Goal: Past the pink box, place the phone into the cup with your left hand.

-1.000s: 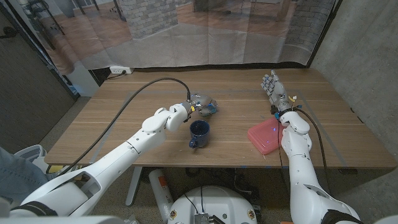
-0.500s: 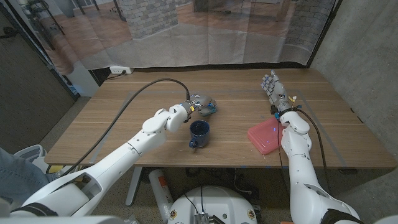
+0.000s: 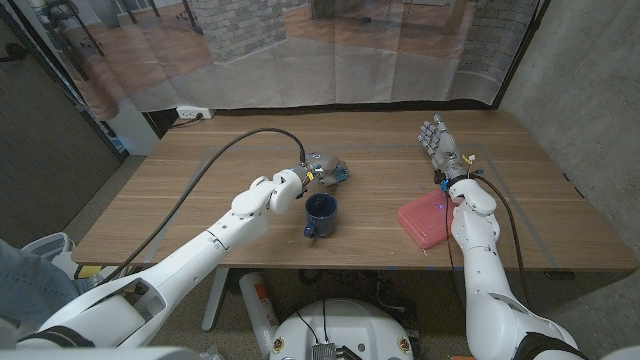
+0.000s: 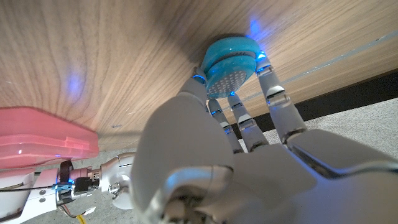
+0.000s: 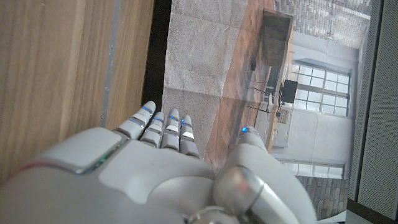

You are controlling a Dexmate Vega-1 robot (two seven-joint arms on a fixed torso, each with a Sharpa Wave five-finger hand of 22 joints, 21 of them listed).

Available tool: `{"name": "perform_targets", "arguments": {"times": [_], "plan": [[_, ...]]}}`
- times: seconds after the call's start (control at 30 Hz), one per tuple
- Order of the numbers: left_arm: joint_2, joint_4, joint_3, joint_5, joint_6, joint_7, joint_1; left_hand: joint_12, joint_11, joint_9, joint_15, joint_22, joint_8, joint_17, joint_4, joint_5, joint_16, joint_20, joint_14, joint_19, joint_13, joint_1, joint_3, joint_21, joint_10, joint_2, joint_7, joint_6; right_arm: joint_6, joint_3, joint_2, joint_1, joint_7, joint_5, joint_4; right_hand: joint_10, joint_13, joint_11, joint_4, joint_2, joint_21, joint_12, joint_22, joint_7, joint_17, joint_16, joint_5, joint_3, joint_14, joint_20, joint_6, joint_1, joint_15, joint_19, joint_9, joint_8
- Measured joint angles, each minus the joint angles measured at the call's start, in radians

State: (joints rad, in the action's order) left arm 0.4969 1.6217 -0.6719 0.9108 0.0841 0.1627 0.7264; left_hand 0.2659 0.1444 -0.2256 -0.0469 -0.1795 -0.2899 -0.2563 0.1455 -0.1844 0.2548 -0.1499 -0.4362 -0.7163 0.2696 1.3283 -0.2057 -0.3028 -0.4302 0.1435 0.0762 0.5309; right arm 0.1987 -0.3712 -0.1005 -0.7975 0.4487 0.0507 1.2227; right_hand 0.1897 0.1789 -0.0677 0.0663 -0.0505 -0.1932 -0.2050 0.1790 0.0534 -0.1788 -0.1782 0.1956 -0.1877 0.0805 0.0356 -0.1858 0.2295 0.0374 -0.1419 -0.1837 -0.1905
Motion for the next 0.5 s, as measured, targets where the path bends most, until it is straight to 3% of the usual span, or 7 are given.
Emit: {"name": "perform_targets", "arguments": {"times": [0.3,0.5], "plan": [[-0.01,-0.017,-0.001,-0.019,0.0,-0.015,-0.002,0.008,-0.021,-0.011,-0.001,0.001,-0.01,-0.015,0.015,-0.003,0.013,0.048,-0.04,-0.048,0.011,0.054,-0.041,-0.01,-0.032,0.003,-0.036,0.036,0.006,-0.006,0.0,0.001,0.004,0.0,-0.008,0.002,0.0,0.002,0.0,0.0,0.0,0.0,0.0,-0.004,0.0,0.0,0.0,0.0,0.009,0.0,-0.004,0.0,0.002,0.0,0.0,0.0],[-0.015,-0.028,0.004,-0.041,-0.007,-0.02,-0.002,0.012,-0.03,-0.019,-0.001,0.0,-0.019,-0.016,0.015,-0.005,0.02,0.046,-0.05,-0.051,0.016,0.072,-0.058,-0.016,-0.052,0.0,-0.048,0.055,0.008,-0.009,-0.001,0.001,0.005,0.001,-0.012,0.002,0.0,0.002,0.0,0.0,0.0,0.0,0.0,-0.004,0.0,0.0,0.0,0.0,0.009,0.0,-0.004,0.0,0.002,0.0,0.0,0.0]]}}
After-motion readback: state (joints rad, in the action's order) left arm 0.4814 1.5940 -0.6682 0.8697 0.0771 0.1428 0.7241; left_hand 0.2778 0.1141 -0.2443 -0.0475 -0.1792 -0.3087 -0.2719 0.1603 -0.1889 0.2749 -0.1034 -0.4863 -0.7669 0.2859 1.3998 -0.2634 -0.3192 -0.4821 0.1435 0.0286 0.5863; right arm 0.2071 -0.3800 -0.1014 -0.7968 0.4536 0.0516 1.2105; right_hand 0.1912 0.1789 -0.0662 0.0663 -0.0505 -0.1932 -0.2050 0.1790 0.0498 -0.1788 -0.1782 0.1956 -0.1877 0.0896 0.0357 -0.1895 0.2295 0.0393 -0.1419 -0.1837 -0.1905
